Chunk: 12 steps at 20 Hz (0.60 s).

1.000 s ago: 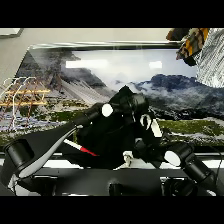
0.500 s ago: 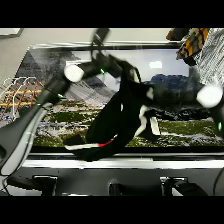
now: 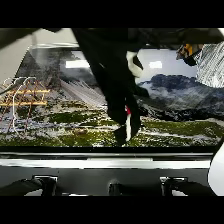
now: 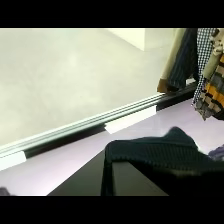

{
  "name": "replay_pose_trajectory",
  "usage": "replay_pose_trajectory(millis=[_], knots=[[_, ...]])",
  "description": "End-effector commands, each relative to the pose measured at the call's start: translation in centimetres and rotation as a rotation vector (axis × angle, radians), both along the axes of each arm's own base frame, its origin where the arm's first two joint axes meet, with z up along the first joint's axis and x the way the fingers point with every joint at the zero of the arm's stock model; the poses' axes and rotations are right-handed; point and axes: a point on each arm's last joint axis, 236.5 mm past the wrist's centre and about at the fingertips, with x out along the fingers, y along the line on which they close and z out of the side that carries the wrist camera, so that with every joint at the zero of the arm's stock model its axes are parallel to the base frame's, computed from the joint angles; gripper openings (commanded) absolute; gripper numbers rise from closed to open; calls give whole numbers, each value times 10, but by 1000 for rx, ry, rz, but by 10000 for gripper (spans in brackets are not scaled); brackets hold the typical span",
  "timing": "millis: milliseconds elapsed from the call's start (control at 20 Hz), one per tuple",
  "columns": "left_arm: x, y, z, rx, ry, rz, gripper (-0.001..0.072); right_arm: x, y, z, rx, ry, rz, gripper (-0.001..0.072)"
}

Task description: Fold the clothes and pants, and hang the long-sleeved shirts on hangers.

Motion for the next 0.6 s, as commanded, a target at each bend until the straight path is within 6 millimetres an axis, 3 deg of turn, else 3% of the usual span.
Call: replay_pose_trajectory(millis=[0, 150, 250, 350, 550], knots=[[-48, 40, 0, -98, 178, 103, 33, -23, -6, 32, -21, -86, 0, 52], [-74, 44, -52, -148, 470, 149, 33, -35, -11, 6, -76, 19, 10, 52], [-88, 35, -96, -124, 648, 155, 33, -38, -10, -36, -127, 150, 26, 53], [-104, 21, -152, -76, 828, 158, 33, -42, -12, -91, -194, 306, 38, 53], [-137, -30, -252, -43, 1070, 87, 33, -52, -21, -178, -404, 463, 51, 53]])
